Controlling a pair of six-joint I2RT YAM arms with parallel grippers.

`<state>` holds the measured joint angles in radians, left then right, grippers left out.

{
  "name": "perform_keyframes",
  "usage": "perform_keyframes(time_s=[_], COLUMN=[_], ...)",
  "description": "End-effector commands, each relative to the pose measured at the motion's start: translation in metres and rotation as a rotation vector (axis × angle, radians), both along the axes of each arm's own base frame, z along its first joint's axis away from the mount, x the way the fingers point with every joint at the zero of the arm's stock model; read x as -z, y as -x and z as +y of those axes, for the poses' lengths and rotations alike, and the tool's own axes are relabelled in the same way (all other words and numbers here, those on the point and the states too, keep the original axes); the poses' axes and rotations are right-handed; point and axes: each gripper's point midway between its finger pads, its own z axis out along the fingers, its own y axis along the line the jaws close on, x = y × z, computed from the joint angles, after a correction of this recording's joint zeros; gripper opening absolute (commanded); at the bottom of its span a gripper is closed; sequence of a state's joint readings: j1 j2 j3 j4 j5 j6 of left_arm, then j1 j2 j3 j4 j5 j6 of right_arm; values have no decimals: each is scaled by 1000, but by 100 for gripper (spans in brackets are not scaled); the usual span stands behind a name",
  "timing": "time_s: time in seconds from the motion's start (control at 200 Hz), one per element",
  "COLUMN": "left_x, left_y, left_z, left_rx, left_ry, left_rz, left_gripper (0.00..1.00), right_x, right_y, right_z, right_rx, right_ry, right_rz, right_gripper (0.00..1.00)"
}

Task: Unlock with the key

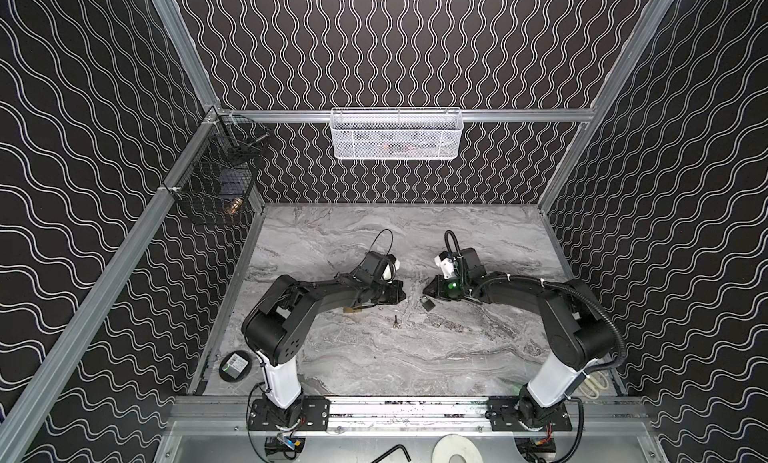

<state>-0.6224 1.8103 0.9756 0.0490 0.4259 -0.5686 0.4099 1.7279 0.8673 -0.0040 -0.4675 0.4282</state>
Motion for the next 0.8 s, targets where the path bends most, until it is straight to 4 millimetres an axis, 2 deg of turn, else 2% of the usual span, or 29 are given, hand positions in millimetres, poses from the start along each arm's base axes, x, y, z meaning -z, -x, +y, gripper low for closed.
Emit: perform_keyframes(time_s=[0.0,0.085,0.29,0.365,0.455,0.581,0.791], left_x=[-8,-3,6,13,20,18,29], left_y=[13,20,34,40,42,42,46], left_z=[-22,-35,-46,-49,-45,-33,-26], left_rx=[92,104,132,149,141,122,111], left_ry=[37,24,-22,-56,-102,-148,-186], left_rz=[-2,33,68,86,101,72,98], left_gripper=[0,0,0,0,0,0,0], right_x=[14,24,38,40,38,34,33], right_y=[4,6,15,17,21,25,27], right_z=[-15,-18,-31,-30,-25,-18,-5], right_rx=[17,13,27,13,-8,-19,-39], right_ry=[49,74,142,140,115,89,75], right_rz=[30,52,68,75,85,84,105], right_gripper=[15,13,12,13,12,11,11])
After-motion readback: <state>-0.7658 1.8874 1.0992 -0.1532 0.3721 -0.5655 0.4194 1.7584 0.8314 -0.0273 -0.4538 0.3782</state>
